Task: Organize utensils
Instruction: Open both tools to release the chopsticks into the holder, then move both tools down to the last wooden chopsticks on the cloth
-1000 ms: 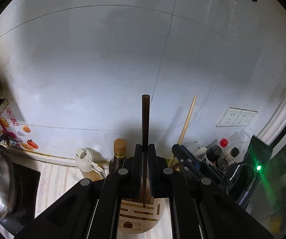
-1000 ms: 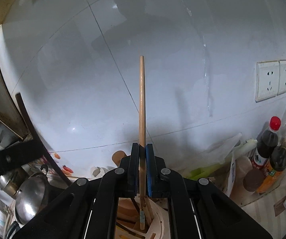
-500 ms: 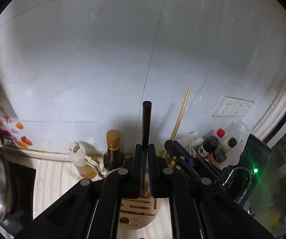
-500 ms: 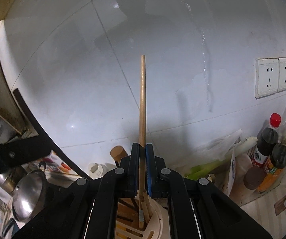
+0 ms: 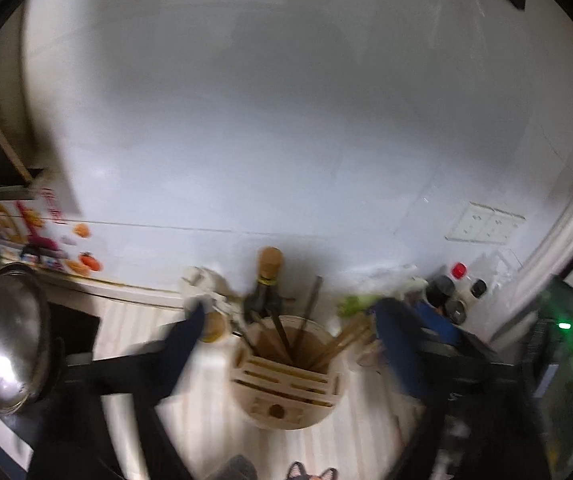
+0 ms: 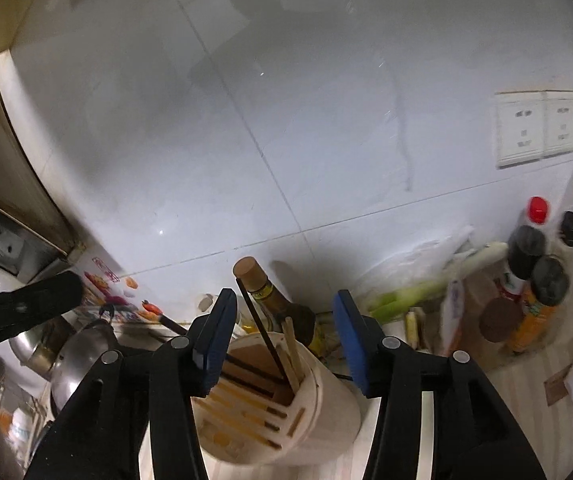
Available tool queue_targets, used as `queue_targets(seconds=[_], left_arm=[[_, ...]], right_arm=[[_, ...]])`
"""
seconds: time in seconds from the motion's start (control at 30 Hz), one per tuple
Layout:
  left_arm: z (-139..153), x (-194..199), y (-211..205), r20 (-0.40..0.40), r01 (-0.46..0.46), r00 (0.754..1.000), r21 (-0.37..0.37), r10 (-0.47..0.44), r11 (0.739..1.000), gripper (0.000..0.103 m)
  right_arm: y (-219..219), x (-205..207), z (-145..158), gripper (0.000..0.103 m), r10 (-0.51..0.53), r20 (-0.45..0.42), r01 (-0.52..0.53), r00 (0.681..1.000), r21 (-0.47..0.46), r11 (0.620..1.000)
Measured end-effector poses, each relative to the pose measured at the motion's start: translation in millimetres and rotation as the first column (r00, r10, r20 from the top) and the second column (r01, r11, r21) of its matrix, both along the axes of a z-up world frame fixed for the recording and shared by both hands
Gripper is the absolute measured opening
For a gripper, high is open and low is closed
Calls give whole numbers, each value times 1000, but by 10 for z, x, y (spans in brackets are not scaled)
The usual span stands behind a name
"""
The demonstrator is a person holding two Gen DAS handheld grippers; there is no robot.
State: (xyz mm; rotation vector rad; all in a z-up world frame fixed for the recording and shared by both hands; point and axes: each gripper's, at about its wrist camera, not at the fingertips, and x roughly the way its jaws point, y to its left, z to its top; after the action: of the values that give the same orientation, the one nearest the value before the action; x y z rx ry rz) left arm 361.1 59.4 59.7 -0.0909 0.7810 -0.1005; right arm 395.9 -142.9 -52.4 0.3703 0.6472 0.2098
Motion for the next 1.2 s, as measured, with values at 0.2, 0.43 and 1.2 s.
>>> queue_targets(seconds=[0.2, 0.43, 1.2], left_arm=[[-171, -337, 130, 5, -75, 997, 104, 74, 992, 103], [-799, -742, 164, -99, -72, 992, 88, 81, 993, 103], [-2817, -1020, -1427, -444, 20, 887, 311, 126, 950, 103]], right_arm=[[-263, -512, 119, 75, -100, -31, 99, 995, -31, 995], [-580, -1182, -106, 96, -230, -92, 223, 969, -78, 972], [-1984, -1192, -2511, 46, -173, -643, 34, 746, -223, 974]])
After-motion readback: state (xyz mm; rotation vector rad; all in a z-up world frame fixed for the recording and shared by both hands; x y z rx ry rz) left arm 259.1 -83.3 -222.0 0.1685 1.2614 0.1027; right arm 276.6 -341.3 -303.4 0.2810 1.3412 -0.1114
